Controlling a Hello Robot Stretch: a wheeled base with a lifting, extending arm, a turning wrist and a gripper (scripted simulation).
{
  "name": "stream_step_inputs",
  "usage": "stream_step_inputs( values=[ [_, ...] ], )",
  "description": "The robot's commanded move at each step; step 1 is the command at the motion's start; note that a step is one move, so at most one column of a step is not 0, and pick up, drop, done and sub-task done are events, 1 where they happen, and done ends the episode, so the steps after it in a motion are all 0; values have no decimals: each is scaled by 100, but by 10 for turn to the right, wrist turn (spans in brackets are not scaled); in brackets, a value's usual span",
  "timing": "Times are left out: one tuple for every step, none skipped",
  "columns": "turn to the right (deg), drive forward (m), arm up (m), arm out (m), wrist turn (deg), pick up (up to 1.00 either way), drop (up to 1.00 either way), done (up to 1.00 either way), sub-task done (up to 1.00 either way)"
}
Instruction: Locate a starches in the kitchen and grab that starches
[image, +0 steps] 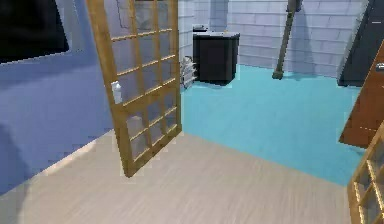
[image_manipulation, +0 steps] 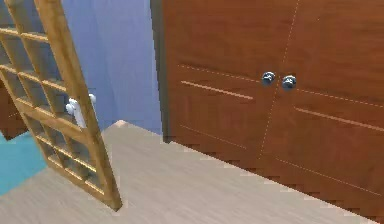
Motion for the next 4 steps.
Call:
stream_step_inputs(
  values=[
    [150,0,0,0,0,0,0,0,0],
    [0,100,0,0,0,0,0,0,0],
    [0,100,0,0,0,0,0,0,0],
    [0,100,0,0,0,0,0,0,0]
  ],
)
